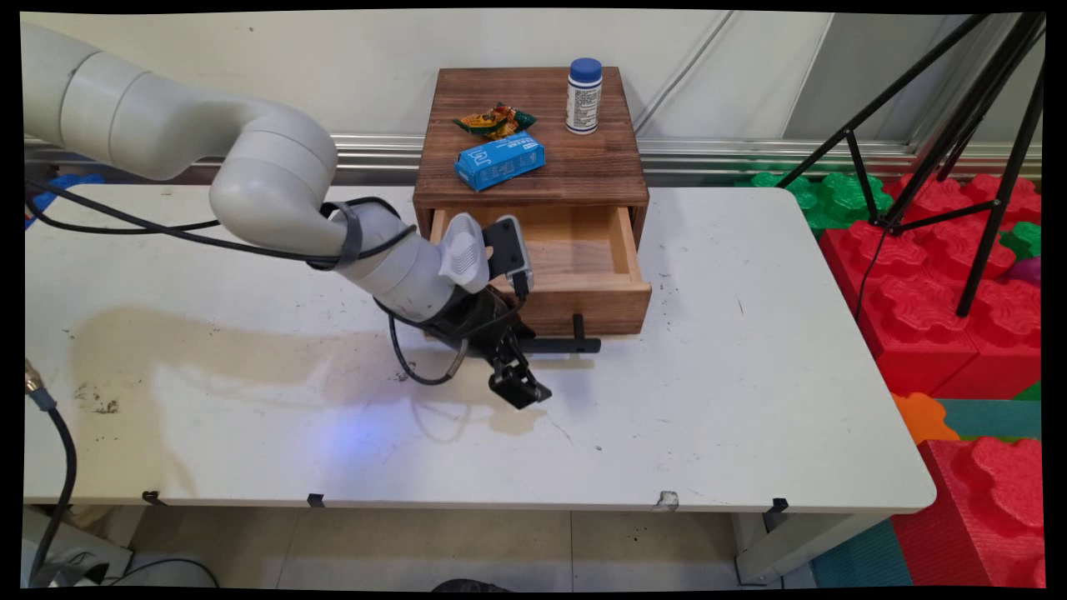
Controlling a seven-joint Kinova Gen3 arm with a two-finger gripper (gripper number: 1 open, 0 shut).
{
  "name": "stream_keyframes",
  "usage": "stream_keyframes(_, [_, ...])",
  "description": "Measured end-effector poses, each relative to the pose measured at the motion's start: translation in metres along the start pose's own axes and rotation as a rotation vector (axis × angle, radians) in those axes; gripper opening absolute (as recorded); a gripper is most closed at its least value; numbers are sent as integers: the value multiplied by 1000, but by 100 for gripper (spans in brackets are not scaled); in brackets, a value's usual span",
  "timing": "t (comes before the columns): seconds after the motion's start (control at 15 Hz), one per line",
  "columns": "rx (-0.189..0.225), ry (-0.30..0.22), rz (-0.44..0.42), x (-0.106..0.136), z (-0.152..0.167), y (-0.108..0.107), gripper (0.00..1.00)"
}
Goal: Open the drawer
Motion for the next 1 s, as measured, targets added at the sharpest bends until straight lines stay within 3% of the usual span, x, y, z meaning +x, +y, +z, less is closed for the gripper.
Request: stream_keyframes(1.0, [-66, -27, -26, -10, -9, 49, 100])
